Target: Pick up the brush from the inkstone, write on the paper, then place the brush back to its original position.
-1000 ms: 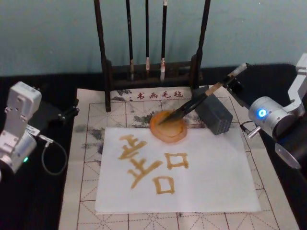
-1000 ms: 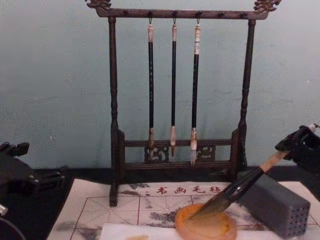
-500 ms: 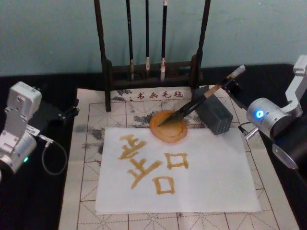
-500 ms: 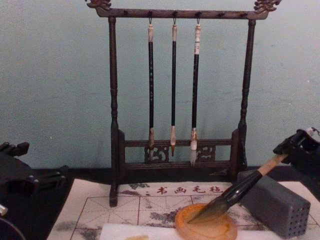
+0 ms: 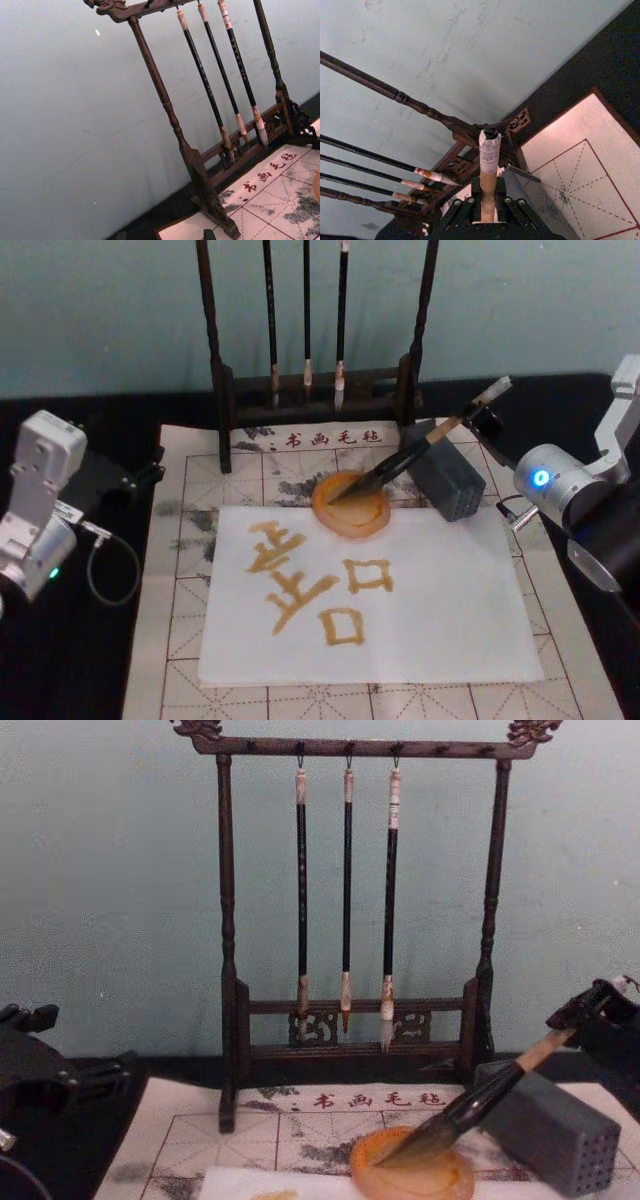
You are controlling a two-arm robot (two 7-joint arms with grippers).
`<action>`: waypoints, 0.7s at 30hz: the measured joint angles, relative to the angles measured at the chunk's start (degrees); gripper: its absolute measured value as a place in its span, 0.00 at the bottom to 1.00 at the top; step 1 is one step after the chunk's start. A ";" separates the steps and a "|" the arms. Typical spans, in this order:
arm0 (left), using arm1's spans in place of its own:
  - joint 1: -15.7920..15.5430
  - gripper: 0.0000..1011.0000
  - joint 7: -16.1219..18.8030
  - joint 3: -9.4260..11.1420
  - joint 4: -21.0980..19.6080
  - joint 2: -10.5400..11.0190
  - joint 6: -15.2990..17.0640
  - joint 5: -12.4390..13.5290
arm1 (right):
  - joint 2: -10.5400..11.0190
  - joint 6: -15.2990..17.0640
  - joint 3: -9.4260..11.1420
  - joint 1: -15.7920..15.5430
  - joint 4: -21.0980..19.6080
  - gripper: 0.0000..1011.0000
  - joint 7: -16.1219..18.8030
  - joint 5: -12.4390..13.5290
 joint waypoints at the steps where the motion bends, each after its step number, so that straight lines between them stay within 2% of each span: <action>1: 0.00 0.99 0.00 0.00 0.00 0.00 0.00 0.00 | 0.00 0.00 0.01 0.00 0.00 0.18 0.01 0.00; 8: 0.00 0.99 0.00 0.00 0.00 0.00 0.00 0.00 | -0.04 0.05 0.10 -0.03 -0.02 0.18 0.03 0.00; 10: 0.00 0.99 0.00 0.00 0.00 0.00 0.00 0.00 | -0.05 0.05 0.12 -0.04 -0.03 0.22 0.04 0.00; 16: 0.00 0.99 0.00 0.00 0.01 0.00 0.00 0.00 | -0.08 0.08 0.15 -0.06 -0.03 0.39 0.07 -0.02; 17: 0.00 0.99 0.00 0.00 0.00 0.00 0.00 0.00 | -0.08 0.09 0.16 -0.07 -0.03 0.45 0.08 -0.02; 21: 0.00 0.99 0.00 0.00 0.00 0.00 0.00 0.00 | -0.08 0.11 0.18 -0.08 -0.03 0.54 0.10 -0.04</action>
